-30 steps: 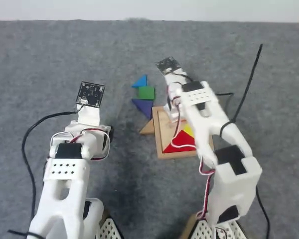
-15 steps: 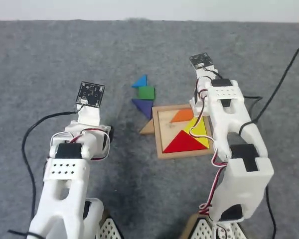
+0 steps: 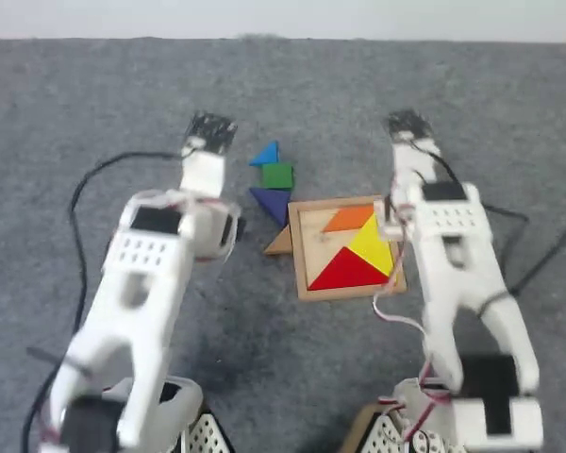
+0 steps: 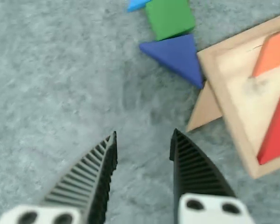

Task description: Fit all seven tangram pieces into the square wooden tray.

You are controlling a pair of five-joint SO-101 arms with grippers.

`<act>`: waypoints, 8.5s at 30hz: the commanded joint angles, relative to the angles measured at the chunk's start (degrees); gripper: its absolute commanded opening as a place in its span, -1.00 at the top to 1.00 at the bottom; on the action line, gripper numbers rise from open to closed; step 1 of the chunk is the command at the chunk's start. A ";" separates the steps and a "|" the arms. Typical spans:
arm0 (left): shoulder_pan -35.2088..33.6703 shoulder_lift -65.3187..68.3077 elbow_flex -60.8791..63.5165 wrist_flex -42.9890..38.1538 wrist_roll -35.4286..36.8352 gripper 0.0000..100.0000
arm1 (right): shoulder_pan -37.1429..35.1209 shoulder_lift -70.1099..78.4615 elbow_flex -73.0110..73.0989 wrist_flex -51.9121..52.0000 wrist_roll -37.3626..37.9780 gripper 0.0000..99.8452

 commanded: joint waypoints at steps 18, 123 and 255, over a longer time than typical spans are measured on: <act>15.74 23.74 -9.89 -0.88 -14.86 0.54 | 4.09 -7.43 17.76 -10.95 3.34 0.98; 8.70 35.87 -18.15 -0.09 -22.68 0.42 | 17.10 -29.93 27.78 -4.26 7.65 0.98; 13.63 26.20 -25.10 11.60 -20.66 0.65 | 15.96 -30.29 36.84 -8.13 10.55 0.98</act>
